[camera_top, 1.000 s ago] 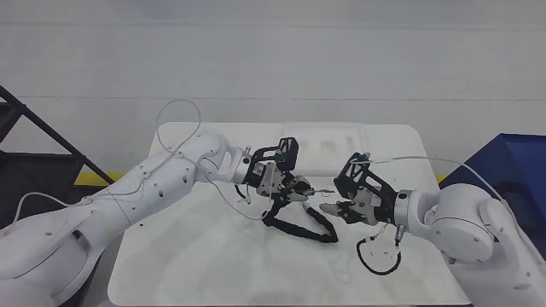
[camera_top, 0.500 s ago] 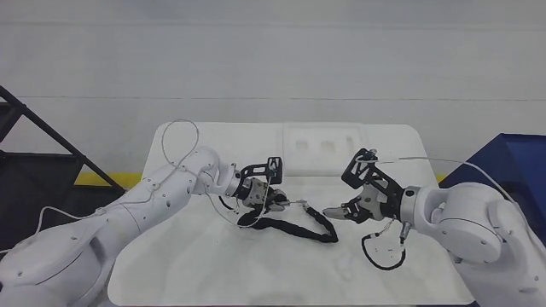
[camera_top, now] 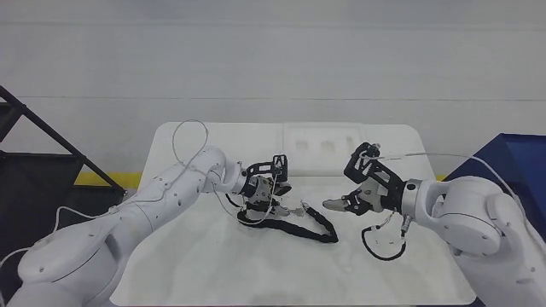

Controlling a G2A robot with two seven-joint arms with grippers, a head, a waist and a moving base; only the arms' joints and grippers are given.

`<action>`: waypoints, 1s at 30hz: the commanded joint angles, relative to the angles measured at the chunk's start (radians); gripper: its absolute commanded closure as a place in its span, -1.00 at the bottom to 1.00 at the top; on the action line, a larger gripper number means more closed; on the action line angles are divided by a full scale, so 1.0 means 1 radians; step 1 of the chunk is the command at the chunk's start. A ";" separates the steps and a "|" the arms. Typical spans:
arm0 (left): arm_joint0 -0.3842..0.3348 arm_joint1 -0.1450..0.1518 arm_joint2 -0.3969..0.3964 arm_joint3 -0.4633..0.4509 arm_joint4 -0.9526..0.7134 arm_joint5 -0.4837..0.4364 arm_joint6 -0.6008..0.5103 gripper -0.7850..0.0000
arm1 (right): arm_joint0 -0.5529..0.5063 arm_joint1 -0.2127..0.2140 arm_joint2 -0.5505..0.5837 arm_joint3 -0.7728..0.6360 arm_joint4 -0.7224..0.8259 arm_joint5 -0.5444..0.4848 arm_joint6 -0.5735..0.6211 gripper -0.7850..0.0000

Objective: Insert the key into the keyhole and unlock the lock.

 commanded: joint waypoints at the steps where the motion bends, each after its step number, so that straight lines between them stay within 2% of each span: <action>1: -0.014 0.013 -0.027 -0.015 0.040 0.000 0.098 -1.00 | 0.016 0.001 -0.002 0.029 -0.036 -0.015 -0.001 -1.00; 6: -0.020 0.067 -0.088 -0.062 0.124 0.000 0.340 -1.00 | 0.073 -0.004 -0.019 0.103 -0.058 -0.092 -0.072 -1.00; 10: -0.056 0.112 -0.101 -0.099 0.150 0.000 0.446 -1.00 | 0.151 -0.012 -0.057 0.177 -0.076 -0.218 -0.160 -1.00; 13: -0.103 0.144 -0.102 -0.104 0.155 0.000 0.493 -1.00 | 0.227 -0.021 -0.097 0.245 -0.106 -0.263 -0.197 -1.00; 16: -0.151 0.166 -0.100 -0.094 0.141 0.000 0.486 -1.00 | 0.310 -0.032 -0.141 0.313 -0.090 -0.320 -0.222 -1.00; 20: -0.225 0.183 -0.073 -0.104 0.086 0.000 0.427 -1.00 | 0.421 -0.046 -0.184 0.425 -0.013 -0.397 -0.233 -1.00; 25: -0.314 0.188 -0.024 -0.104 0.006 0.000 0.355 -1.00 | 0.545 -0.052 -0.228 0.520 0.119 -0.479 -0.150 -1.00; 30: -0.373 0.183 0.046 -0.084 -0.103 0.000 0.278 -1.00 | 0.619 -0.050 -0.252 0.581 0.189 -0.497 -0.074 -1.00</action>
